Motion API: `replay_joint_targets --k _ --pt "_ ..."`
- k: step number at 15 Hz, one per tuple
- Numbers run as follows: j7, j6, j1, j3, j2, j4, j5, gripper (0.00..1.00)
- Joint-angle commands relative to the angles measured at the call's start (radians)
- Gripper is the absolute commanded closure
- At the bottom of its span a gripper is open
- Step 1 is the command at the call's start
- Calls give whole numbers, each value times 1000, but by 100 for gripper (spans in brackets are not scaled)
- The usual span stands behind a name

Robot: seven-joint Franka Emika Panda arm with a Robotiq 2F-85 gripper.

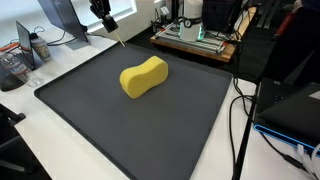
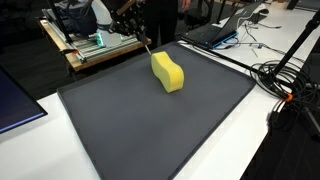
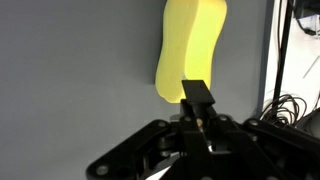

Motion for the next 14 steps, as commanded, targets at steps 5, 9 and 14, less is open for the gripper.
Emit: replay_joint_targets --k 5,9,14 --pt "-4 42 30 -28 -60 -75 -12 97" --pt "-7 86 41 -34 -127 -193 -49 97" --pt "-34 188 52 -47 -265 -365 -42 97"
